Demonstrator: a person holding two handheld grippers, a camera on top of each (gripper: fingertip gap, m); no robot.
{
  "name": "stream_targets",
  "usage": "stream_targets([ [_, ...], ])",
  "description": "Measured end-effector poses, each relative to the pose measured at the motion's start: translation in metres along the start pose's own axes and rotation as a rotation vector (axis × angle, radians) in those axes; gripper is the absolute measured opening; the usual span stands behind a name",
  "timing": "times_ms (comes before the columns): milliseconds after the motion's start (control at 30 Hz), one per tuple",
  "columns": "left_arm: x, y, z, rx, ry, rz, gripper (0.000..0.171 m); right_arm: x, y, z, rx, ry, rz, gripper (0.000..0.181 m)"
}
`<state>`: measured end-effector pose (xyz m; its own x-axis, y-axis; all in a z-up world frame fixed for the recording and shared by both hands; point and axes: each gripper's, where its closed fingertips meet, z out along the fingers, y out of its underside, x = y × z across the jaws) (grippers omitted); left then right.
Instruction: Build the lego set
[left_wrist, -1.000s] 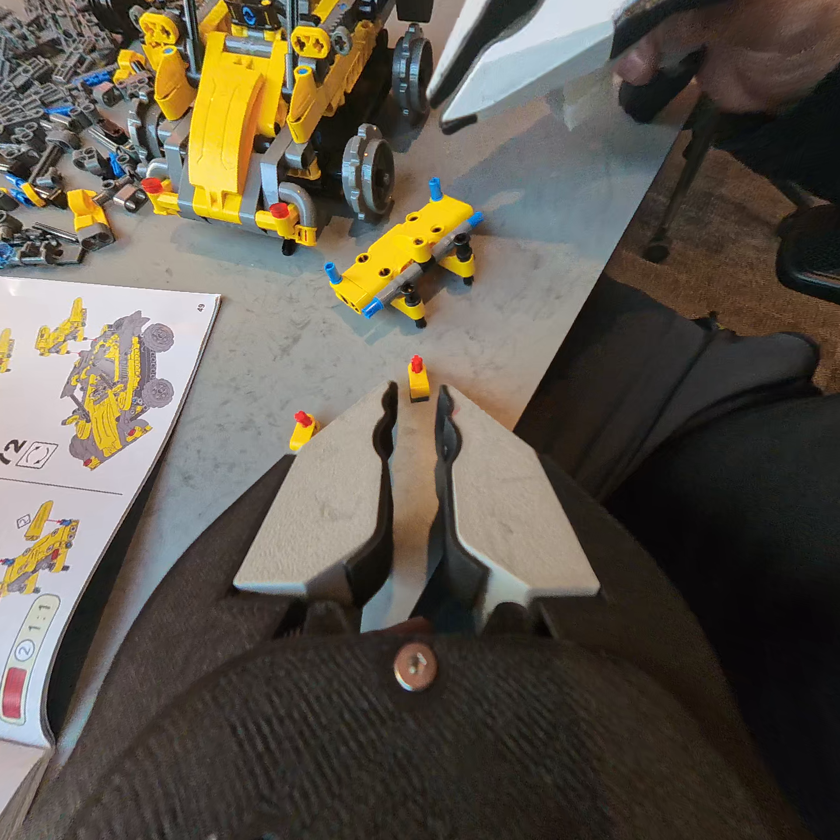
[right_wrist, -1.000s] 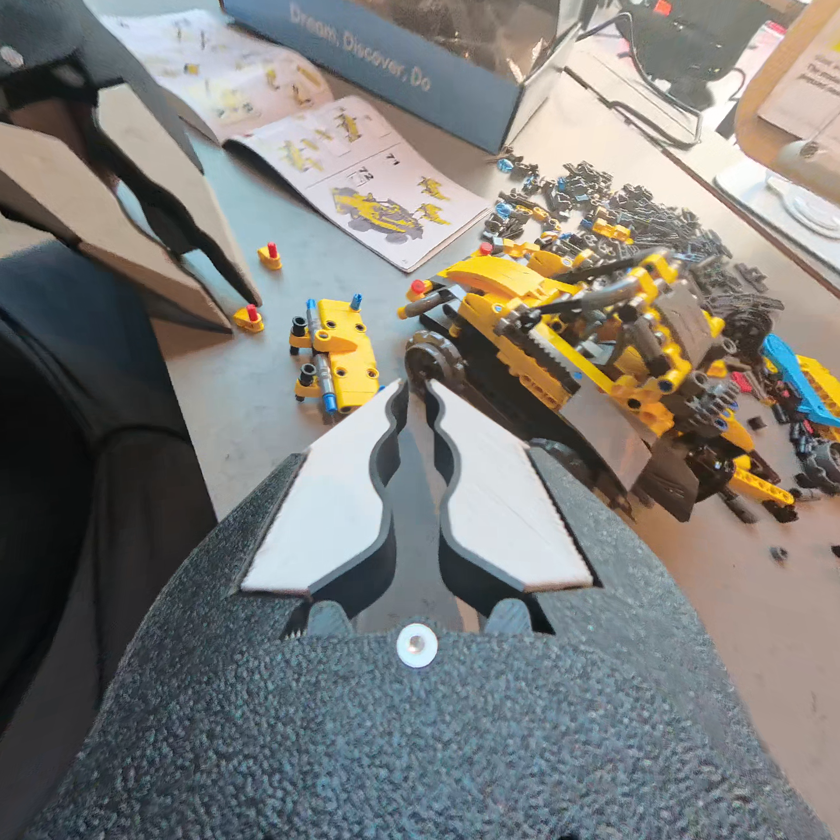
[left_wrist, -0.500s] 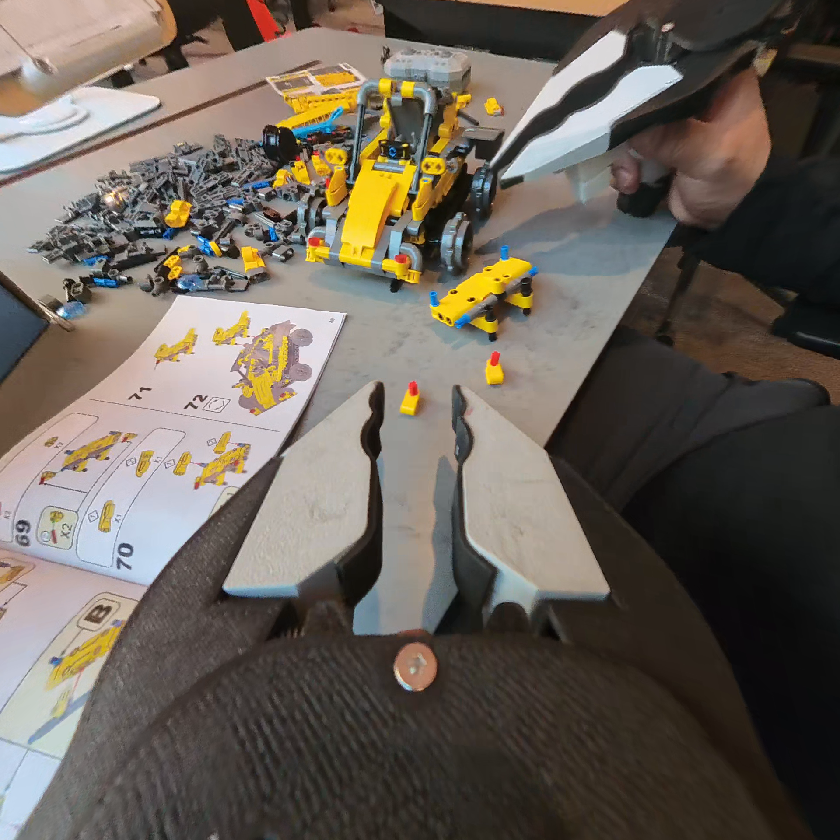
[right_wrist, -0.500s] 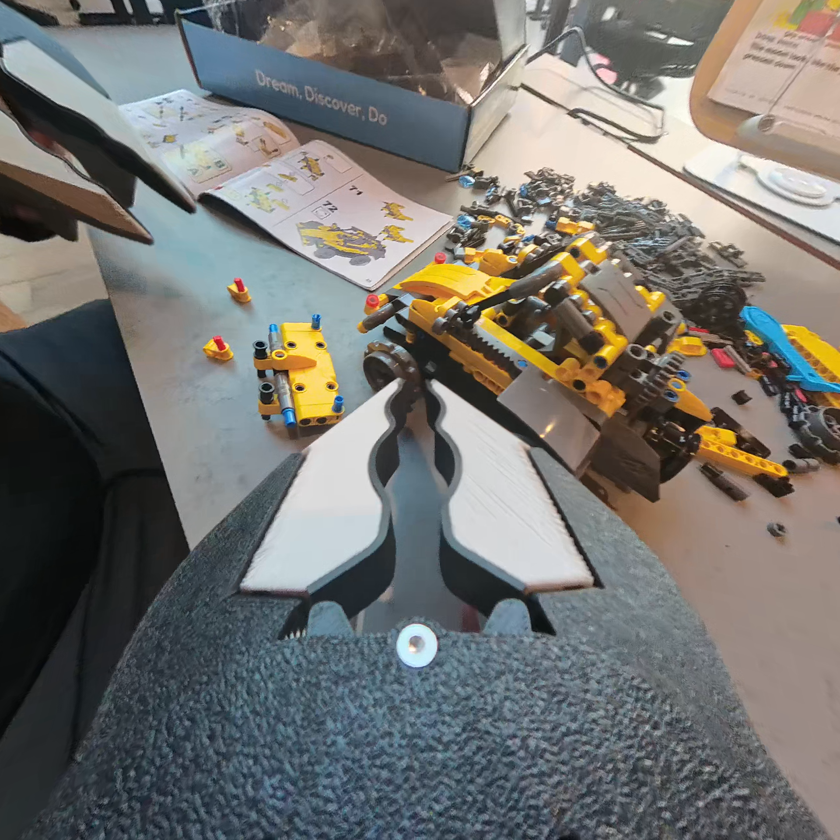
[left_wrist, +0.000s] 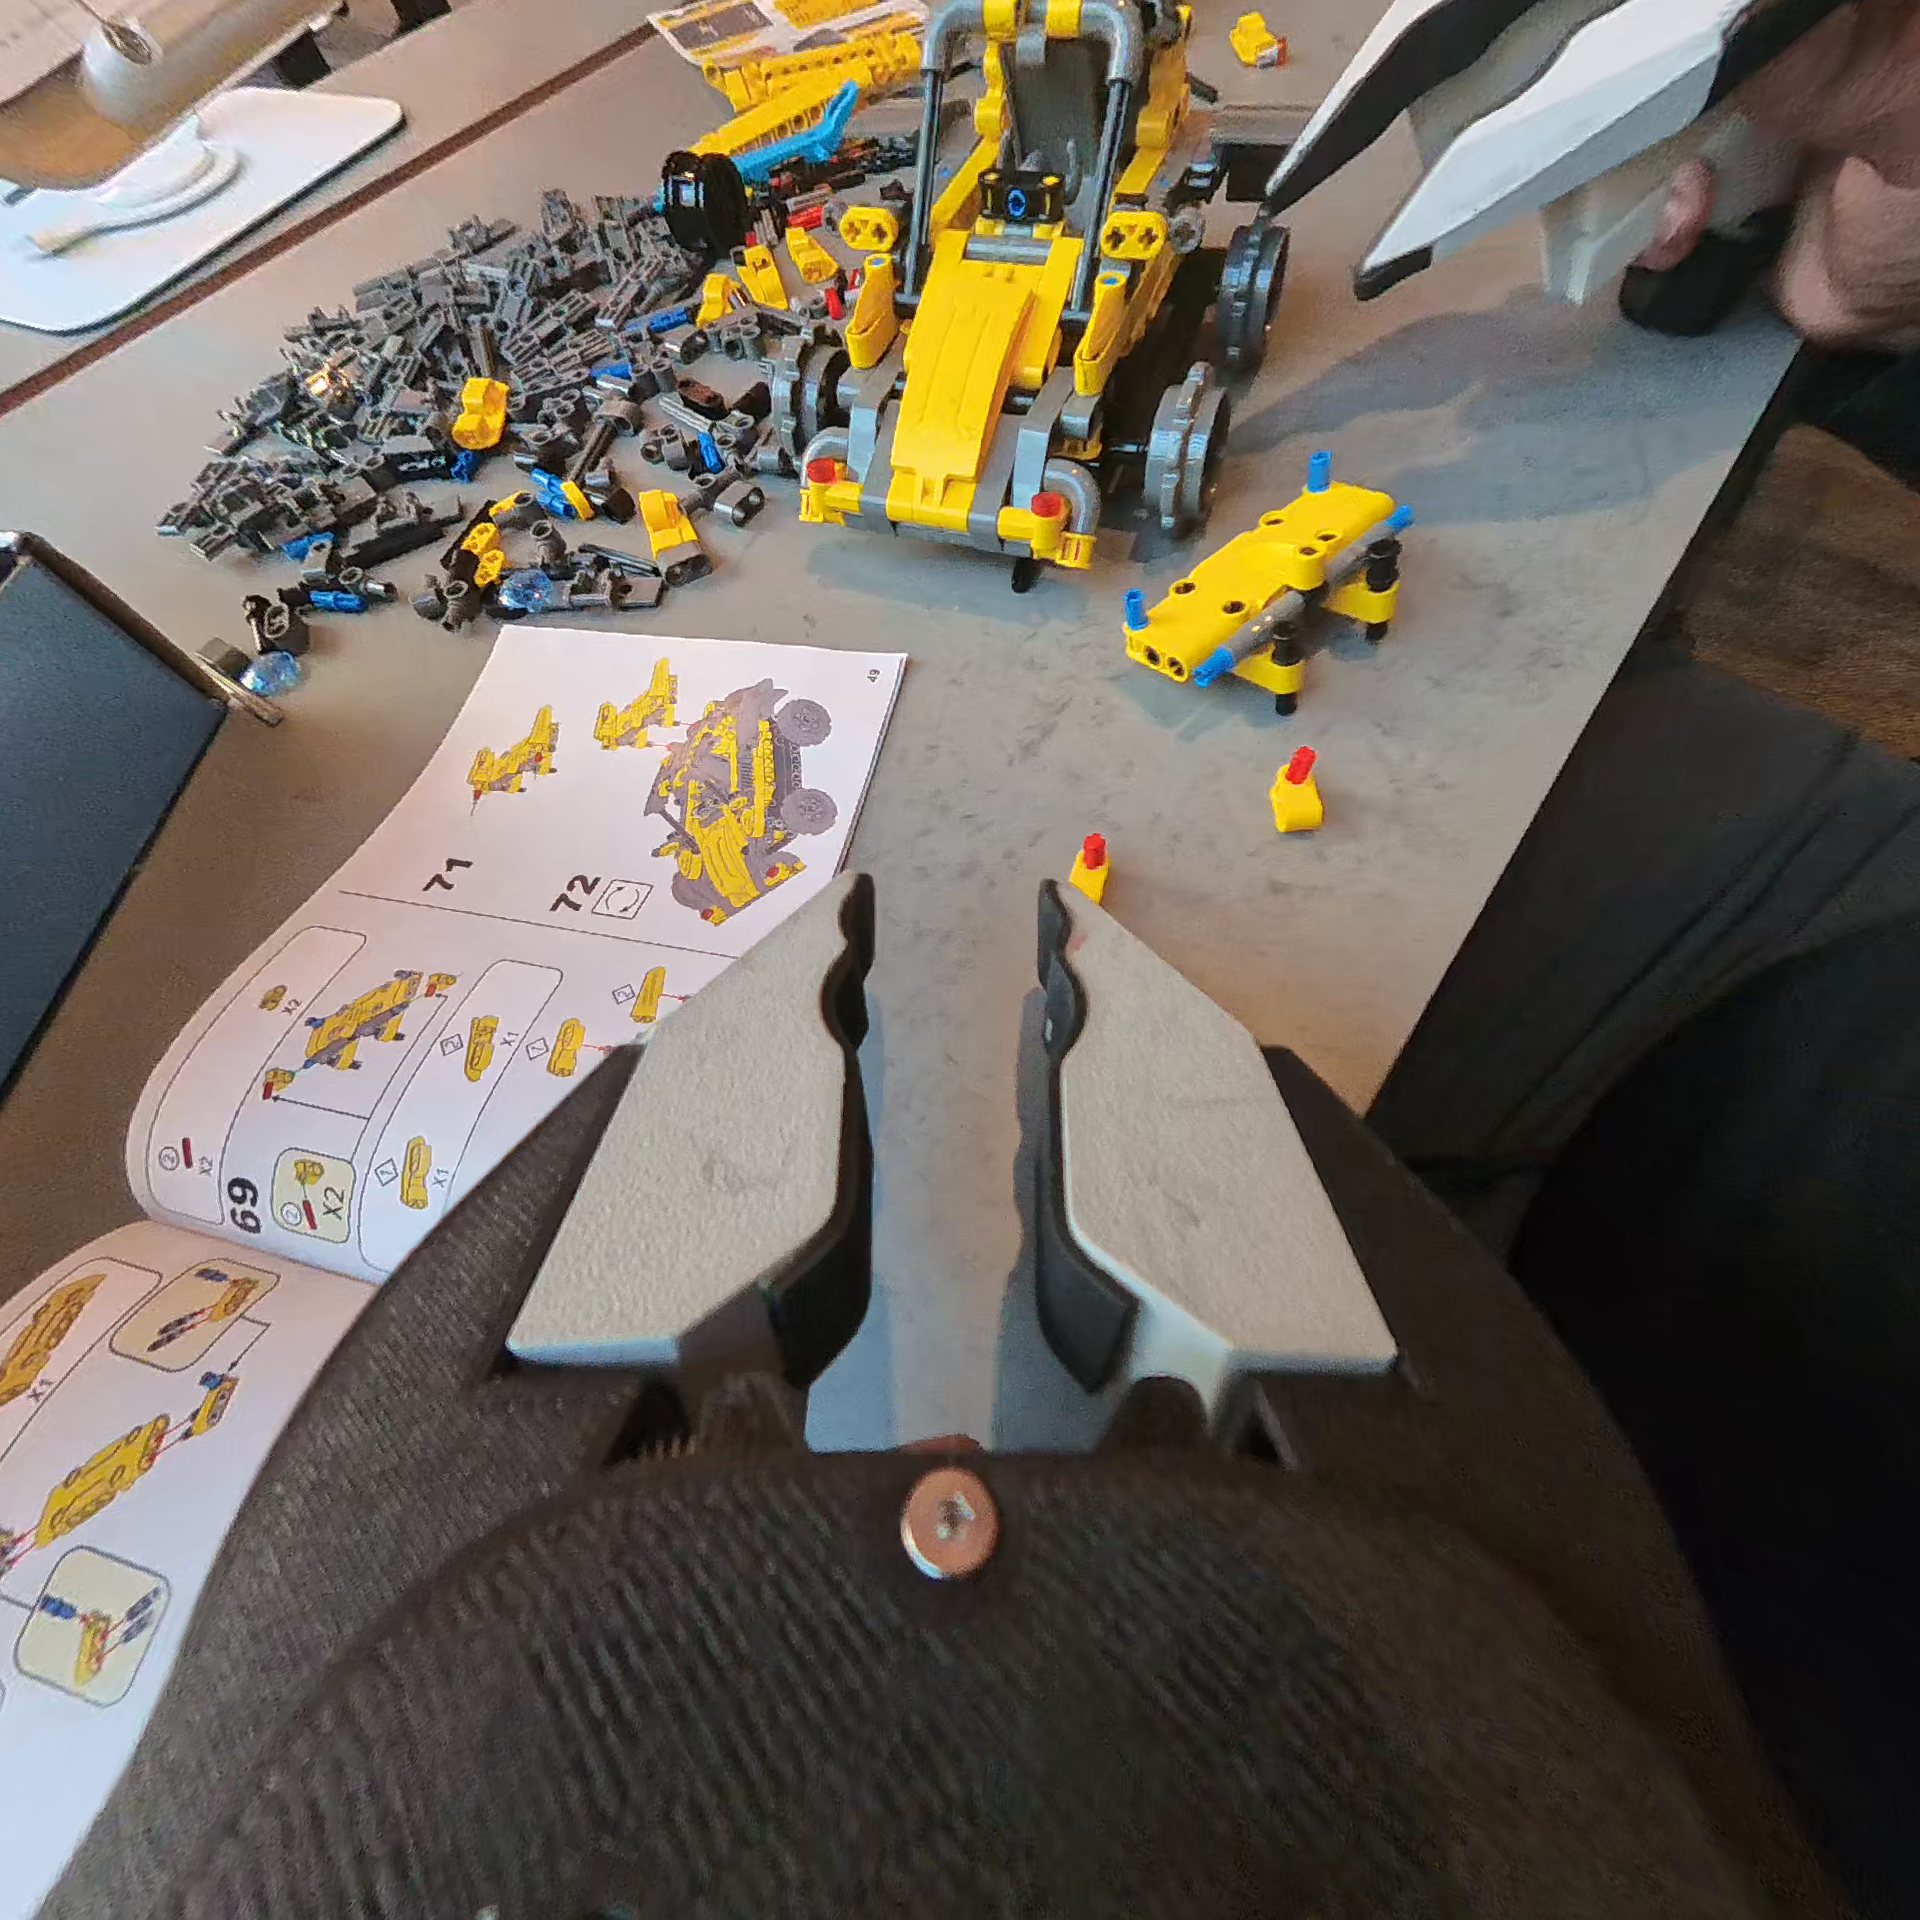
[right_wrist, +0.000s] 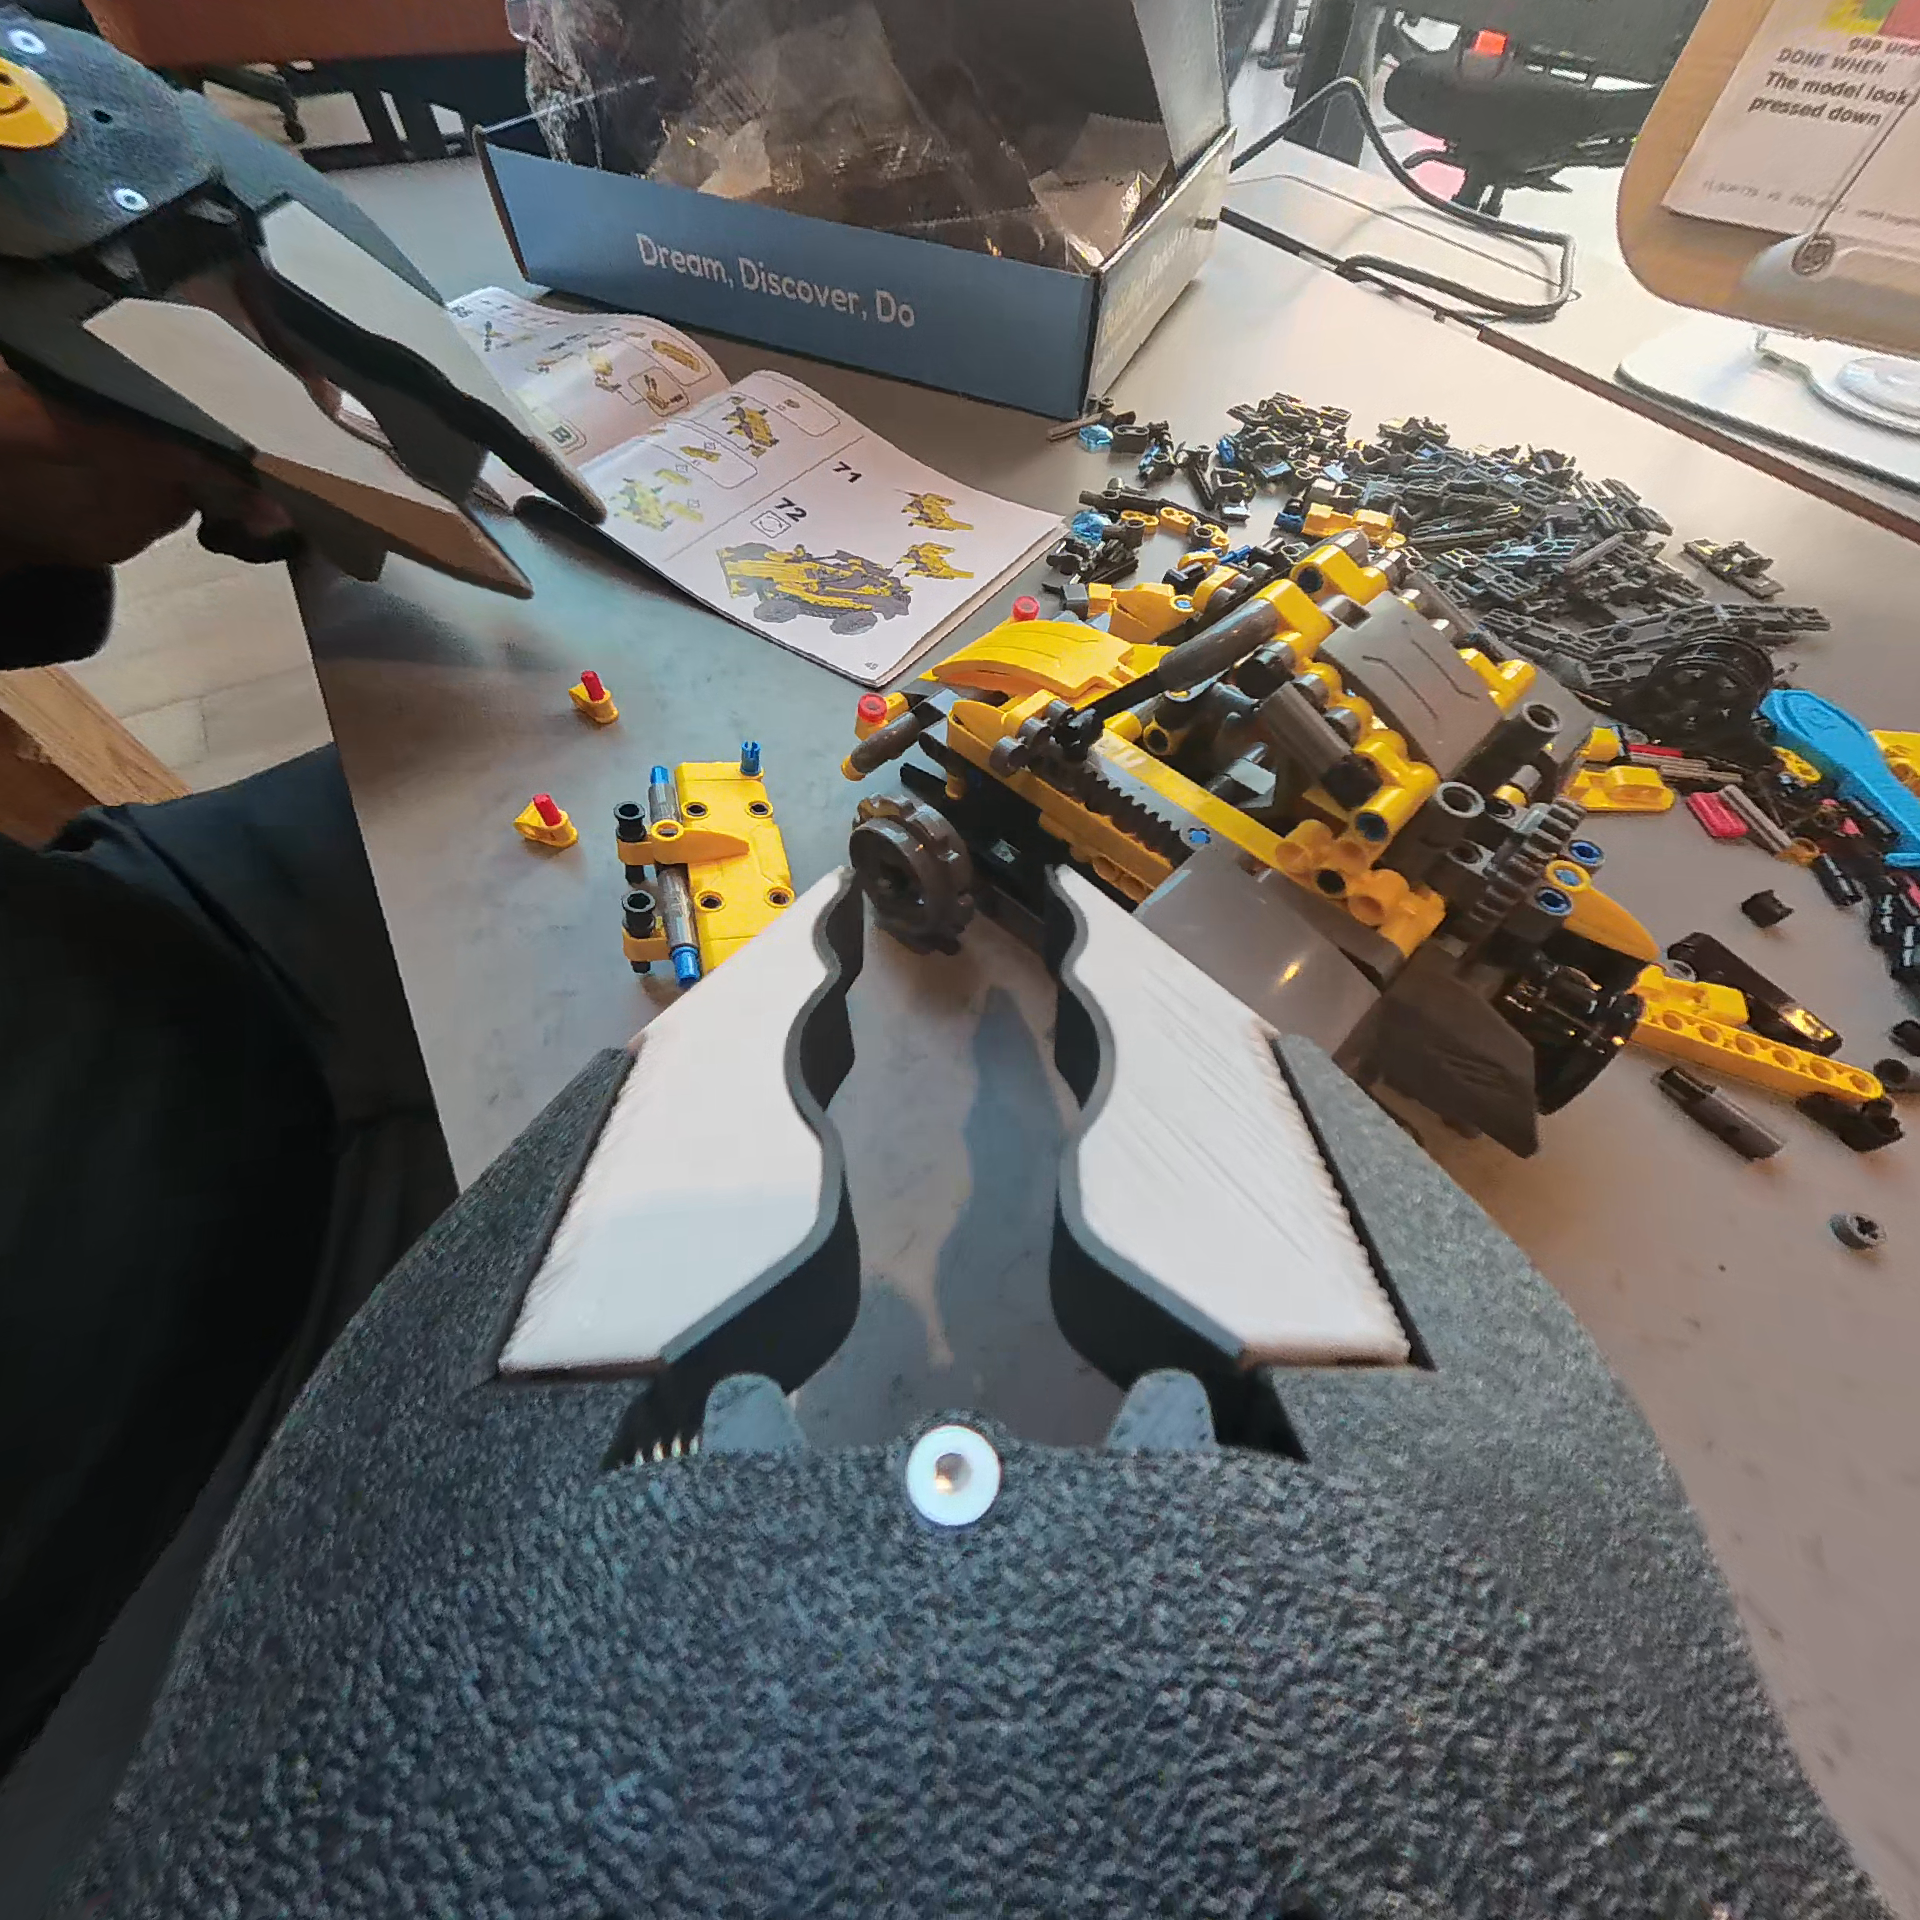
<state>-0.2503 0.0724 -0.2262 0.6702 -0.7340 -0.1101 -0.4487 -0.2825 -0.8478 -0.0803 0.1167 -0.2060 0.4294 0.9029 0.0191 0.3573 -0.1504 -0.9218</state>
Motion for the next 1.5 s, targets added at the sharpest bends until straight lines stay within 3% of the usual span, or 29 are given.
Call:
stream_targets([
  [200, -0.001, 0.003, 0.003, -0.023, 0.036, -0.058, 0.028, -0.004, -0.001, -0.001, 0.007, -0.029, -0.001, 0.036],
  [500, 0.007, 0.009, 0.004, -0.046, -0.007, 0.05, 0.025, -0.017, -0.002, -0.001, 0.018, -0.085, -0.048, 0.042],
  [667, 0.008, 0.019, 0.004, -0.053, -0.037, 0.028, 0.023, -0.031, 0.011, 0.011, -0.085, -0.122, -0.13, 0.045],
  [767, 0.004, 0.012, -0.002, 0.016, -0.09, 0.044, 0.014, -0.032, 0.013, 0.014, -0.106, -0.118, -0.146, 0.046],
  [967, 0.008, 0.013, 0.002, -0.035, -0.061, 0.006, 0.048, -0.026, 0.009, 0.013, -0.083, -0.092, -0.125, 0.07],
  [1133, -0.004, -0.003, -0.003, 0.005, -0.081, -0.002, 0.044, -0.026, 0.009, 0.013, -0.077, -0.061, -0.158, 0.072],
  [1300, -0.028, 0.004, -0.01, -0.043, -0.101, -0.026, 0.059, -0.021, 0.001, 0.007, -0.021, -0.05, -0.126, 0.079],
  [1500, -0.032, 0.001, -0.021, -0.006, -0.074, -0.101, 0.044, -0.013, -0.006, 0.004, 0.025, -0.019, -0.098, 0.087],
])
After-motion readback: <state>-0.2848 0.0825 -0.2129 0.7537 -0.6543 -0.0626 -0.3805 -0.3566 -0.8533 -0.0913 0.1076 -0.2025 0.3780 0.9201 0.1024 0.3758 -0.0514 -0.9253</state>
